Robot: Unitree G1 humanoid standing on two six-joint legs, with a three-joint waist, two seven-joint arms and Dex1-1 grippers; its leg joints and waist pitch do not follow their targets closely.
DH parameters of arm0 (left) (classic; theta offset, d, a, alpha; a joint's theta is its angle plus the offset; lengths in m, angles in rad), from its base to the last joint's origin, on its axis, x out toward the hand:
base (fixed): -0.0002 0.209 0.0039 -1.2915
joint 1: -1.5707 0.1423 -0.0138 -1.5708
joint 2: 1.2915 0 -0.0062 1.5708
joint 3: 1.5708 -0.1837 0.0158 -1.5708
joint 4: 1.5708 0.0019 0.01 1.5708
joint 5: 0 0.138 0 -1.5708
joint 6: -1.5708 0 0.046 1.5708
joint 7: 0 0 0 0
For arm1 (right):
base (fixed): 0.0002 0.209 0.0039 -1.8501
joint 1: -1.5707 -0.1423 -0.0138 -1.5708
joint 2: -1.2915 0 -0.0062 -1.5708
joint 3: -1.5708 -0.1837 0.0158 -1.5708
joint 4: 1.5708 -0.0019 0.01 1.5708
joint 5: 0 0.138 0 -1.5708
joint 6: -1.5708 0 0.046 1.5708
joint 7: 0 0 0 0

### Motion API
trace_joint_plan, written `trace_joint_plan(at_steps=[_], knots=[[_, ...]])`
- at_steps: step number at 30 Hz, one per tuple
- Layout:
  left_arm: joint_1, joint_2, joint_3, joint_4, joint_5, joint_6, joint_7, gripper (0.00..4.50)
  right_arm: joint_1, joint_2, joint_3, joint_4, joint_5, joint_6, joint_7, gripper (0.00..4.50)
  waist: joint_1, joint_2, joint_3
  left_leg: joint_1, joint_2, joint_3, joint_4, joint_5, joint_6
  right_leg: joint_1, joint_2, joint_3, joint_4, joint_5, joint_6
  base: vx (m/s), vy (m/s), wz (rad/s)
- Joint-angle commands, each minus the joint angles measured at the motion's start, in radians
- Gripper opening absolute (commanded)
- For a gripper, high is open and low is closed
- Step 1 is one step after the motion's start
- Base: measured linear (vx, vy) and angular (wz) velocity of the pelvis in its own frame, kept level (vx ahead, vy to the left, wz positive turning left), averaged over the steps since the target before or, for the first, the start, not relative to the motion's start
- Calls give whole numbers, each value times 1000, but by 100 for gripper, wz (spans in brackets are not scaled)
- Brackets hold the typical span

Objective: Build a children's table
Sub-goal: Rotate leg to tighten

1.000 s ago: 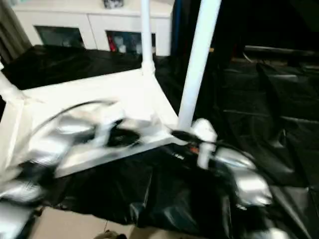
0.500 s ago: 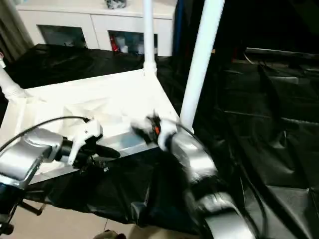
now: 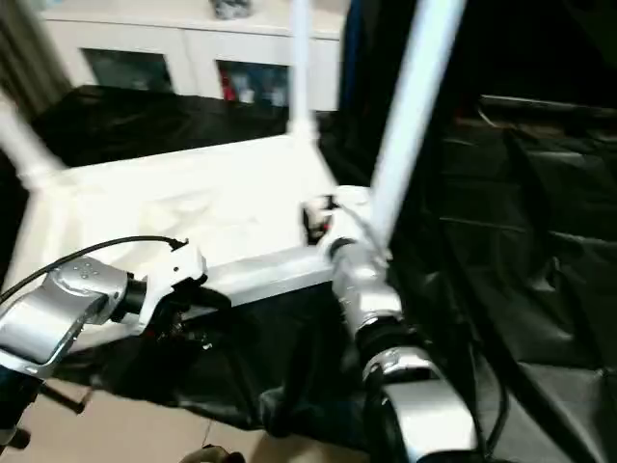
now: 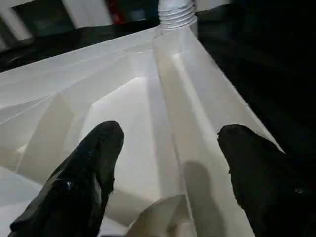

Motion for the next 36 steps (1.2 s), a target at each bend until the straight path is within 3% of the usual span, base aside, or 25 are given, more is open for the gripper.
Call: trace_joint_plan(at_steps=[1,3,8,17,19,23,25,26,28,31,33,35,36], knots=[[-13,10,13,29,32,-12,48,423,0,-54,-59,22,19,-26,-46,357,-14,9,-67,41,41,-19,-78,-254,-46,32,-59,57,-63,-187,-199,0,0,0],[-22,3,24,44,37,-33,77,433,-9,-78,-68,38,17,-43,-57,357,-9,7,-65,44,40,-17,-76,-273,-49,27,-59,58,-68,-225,-190,0,0,0],[-33,-2,28,64,42,-61,102,445,-25,-125,-83,72,13,-73,-79,357,-10,5,-69,32,38,-22,-76,-246,-40,37,-60,57,-65,-237,-171,0,0,0],[-75,-60,40,172,70,-165,238,445,-35,-203,-118,111,9,-110,-103,357,-13,4,-76,19,34,-21,-65,-168,-1,46,-55,51,-53,-115,-203,0,0,0],[-78,-66,45,180,72,-175,256,445,-35,-212,-124,116,11,-114,-104,357,-13,2,-78,18,33,-20,-62,-151,11,47,-55,51,-51,-93,-213,0,0,0],[-52,-79,90,200,73,-274,342,445,-35,-268,-150,139,12,-133,-116,357,-10,9,-80,22,36,-19,-58,-159,16,45,-54,50,-49,-83,-224,0,0,0],[1,-124,162,163,18,-356,397,445,-29,-272,-152,124,12,-141,-99,357,-8,17,-79,20,35,-21,-58,-161,17,46,-53,47,-48,-72,-223,0,0,0],[28,-149,199,135,-15,-373,419,445,-22,-271,-143,110,6,-146,-87,357,-12,10,-78,15,37,-21,-58,-165,16,50,-54,47,-49,-56,-228,0,0,0],[87,-192,263,74,-60,-386,470,445,9,-257,-104,52,-9,-149,-11,357,-11,15,-81,15,37,-21,-55,-177,28,49,-54,46,-46,-64,-233,0,0,0],[140,-228,316,28,-93,-416,520,445,46,-241,-66,-14,-12,-148,77,357,-16,11,-78,9,37,-21,-56,-180,53,50,-55,45,-52,-73,-230,0,0,0],[194,-254,360,-11,-120,-454,564,445,101,-226,-29,-105,-9,-138,144,357,-22,10,-73,6,41,-23,-60,-207,61,53,-56,45,-60,-121,-217,0,0,0],[250,-293,421,-59,-142,-487,639,445,185,-210,2,-246,38,-98,238,357,-27,11,-71,11,40,-22,-61,-233,61,48,-50,46,-66,-168,-206,0,0,0],[287,-316,455,-95,-148,-511,671,450,241,-205,24,-341,67,-67,268,384,-26,9,-67,9,45,-26,-66,-248,61,51,-52,47,-72,-194,-185,0,0,0]])
